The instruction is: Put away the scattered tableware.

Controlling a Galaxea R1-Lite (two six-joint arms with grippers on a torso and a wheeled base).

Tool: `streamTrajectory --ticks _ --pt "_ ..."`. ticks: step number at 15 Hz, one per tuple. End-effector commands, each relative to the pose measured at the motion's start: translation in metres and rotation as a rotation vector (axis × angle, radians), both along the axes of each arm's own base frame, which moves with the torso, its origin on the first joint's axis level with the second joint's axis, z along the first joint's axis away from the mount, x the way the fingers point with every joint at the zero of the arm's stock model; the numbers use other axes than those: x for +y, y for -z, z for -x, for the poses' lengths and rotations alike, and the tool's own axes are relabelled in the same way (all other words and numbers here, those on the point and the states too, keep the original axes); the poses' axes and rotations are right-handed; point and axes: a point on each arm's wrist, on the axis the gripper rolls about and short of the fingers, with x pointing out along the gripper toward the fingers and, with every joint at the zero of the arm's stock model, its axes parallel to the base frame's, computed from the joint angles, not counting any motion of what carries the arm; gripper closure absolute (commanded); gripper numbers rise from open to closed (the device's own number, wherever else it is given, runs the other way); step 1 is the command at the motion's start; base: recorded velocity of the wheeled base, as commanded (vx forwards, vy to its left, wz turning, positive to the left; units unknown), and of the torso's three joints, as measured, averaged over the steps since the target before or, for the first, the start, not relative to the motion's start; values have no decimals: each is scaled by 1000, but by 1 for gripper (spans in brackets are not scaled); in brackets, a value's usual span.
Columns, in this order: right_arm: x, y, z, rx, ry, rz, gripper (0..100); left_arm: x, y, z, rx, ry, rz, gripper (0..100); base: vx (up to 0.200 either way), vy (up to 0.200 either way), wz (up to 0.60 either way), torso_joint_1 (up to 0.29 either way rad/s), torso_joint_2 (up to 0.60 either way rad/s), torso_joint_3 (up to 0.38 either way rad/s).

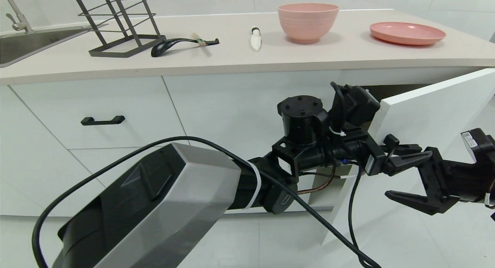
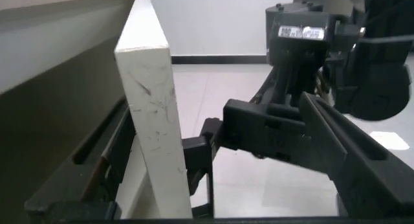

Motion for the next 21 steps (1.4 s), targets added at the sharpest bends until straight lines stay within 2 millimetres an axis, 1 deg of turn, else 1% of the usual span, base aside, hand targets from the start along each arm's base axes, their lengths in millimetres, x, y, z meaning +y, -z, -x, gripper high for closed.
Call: streamTrajectory --ticks 1,2,3,5,7,8,11,13,14,16,17,18,20,21 --pt "-12 7 -3 21 60 1 0 -9 4 9 26 32 -7 0 0 0 0 0 0 0" --pt "-20 9 -3 16 92 5 0 -11 1 11 36 36 2 0 0 0 0 0 0 0" --pt "-24 10 -1 20 108 5 0 -11 0 11 40 38 6 0 0 0 0 0 0 0" --pt "-41 12 5 19 181 8 0 -10 -5 12 40 28 32 0 0 0 0 0 0 0" --pt "-50 13 6 23 218 7 0 -12 -7 15 43 34 55 0 0 0 0 0 0 0" --pt "-54 14 6 29 228 7 0 -12 -5 15 57 39 56 0 0 0 0 0 0 0" --pt "-54 14 7 28 231 7 0 -16 1 17 64 45 50 0 0 0 0 0 0 0" --pt "-55 14 14 31 247 7 0 -18 1 19 66 52 49 0 0 0 0 0 0 0" --pt "-59 12 21 17 278 11 0 -20 1 21 75 44 50 0 0 0 0 0 0 0" --pt "-59 -1 41 -29 339 15 0 -25 3 27 119 -1 59 0 0 0 0 0 0 0" --pt "-56 -7 55 -57 386 19 0 -27 2 30 149 -11 65 0 0 0 0 0 0 0" --pt "-48 -5 83 -60 453 22 0 -28 2 32 169 -19 70 0 0 0 0 0 0 0" --pt "-36 -6 119 -96 468 30 0 -28 2 31 174 -44 76 0 0 0 0 0 0 0" --pt "-32 -18 133 -187 468 36 0 -28 3 31 177 -57 79 0 0 0 0 0 0 0"
